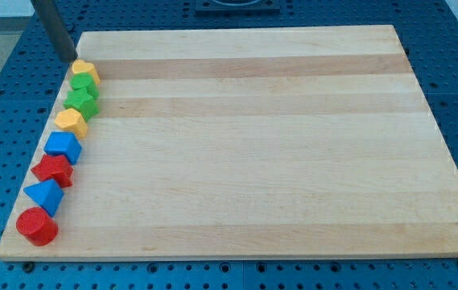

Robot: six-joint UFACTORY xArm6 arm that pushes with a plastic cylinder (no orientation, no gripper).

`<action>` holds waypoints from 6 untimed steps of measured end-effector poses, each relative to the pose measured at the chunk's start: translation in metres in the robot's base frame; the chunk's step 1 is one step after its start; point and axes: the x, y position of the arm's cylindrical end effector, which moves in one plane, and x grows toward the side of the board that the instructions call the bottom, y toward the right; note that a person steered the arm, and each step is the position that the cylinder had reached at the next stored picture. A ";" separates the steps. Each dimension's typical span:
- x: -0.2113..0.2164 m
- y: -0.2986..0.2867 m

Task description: Move your arm to the bottom left

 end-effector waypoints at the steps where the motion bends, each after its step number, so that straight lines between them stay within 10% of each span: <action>1: 0.016 0.000; 6: 0.034 0.000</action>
